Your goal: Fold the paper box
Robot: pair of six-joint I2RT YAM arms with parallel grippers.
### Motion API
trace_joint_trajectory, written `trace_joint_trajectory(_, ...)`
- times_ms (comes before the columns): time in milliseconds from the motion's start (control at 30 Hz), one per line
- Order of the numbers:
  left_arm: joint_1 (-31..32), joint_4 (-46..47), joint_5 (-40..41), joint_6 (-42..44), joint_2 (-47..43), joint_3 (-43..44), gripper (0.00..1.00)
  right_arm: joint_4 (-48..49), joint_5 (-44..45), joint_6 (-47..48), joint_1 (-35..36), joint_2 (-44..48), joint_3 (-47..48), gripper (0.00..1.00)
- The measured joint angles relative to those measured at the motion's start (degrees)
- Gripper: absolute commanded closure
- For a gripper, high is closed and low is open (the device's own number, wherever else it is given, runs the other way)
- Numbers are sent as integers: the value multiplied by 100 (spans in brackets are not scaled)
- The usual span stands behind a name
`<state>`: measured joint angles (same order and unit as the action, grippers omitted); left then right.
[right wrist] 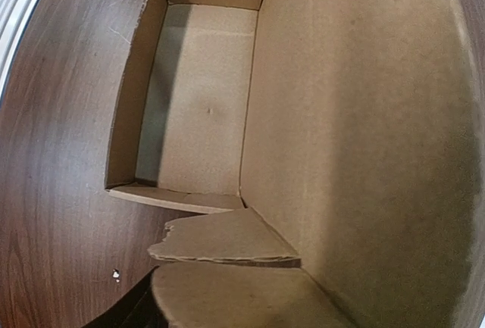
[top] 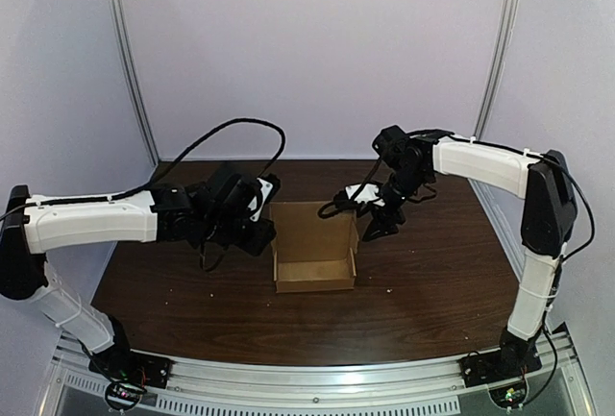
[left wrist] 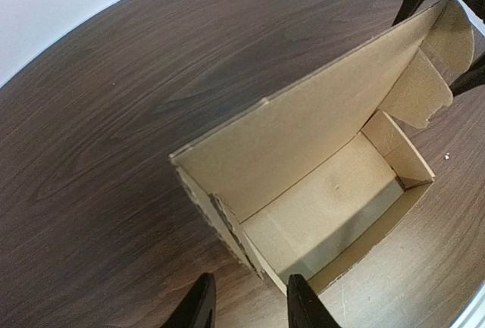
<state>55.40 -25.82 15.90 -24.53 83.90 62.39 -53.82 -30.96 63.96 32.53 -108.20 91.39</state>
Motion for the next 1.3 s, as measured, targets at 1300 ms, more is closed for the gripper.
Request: trace_joint_trajectory(1300,0,140,-402,81,-1084,-726,61,1941,1137,-835,970,1040,-1528,44)
